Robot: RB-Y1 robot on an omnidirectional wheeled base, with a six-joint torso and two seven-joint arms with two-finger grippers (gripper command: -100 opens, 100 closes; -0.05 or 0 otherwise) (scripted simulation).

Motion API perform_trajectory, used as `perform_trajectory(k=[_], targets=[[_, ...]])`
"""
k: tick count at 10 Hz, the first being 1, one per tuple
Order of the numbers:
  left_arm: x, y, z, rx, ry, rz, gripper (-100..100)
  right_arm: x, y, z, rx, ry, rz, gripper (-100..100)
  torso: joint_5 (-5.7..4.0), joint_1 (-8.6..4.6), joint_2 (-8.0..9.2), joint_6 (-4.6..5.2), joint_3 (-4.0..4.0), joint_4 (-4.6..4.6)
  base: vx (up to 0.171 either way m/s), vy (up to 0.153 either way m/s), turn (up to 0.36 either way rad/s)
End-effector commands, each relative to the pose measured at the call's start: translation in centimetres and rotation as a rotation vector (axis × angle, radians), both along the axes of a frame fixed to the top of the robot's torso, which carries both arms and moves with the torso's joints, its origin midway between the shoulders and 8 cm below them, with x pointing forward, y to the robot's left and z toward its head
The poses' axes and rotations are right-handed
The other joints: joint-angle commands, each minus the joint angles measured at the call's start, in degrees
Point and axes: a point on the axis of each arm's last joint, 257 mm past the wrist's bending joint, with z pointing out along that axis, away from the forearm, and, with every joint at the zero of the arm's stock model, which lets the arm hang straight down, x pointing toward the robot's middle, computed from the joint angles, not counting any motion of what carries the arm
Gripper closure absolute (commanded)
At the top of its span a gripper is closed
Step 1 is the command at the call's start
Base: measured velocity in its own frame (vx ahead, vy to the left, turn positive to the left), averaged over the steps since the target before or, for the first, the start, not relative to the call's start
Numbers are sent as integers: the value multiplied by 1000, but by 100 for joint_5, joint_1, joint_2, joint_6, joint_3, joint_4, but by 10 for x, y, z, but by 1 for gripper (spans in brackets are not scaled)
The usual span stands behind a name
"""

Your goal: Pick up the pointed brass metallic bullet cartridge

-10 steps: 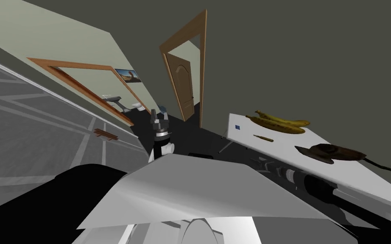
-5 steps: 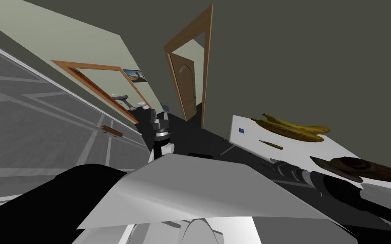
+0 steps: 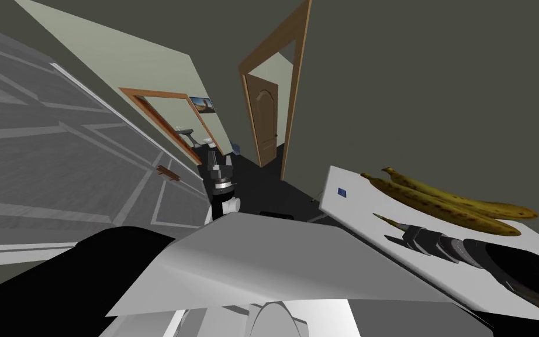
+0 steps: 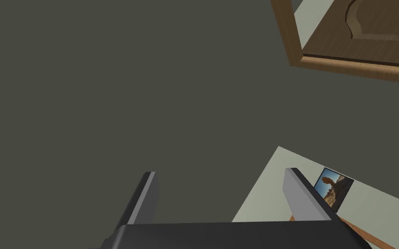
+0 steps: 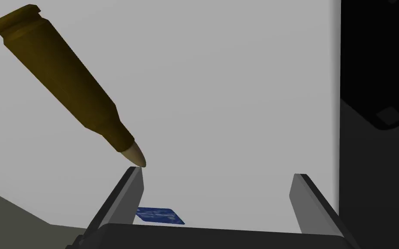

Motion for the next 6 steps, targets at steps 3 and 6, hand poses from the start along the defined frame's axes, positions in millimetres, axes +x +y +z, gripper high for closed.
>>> perform_trajectory(k=[3,6], targets=[[0,0,0,0,0,0,0,-40,-23,2,-73,121,106,-100,1,7,1,2,2,1,127,-127,182],[0,0,0,0,0,0,0,-79,-21,-10,-64,215,156,-100,0,9,11,6,7,3,87,-124,130]])
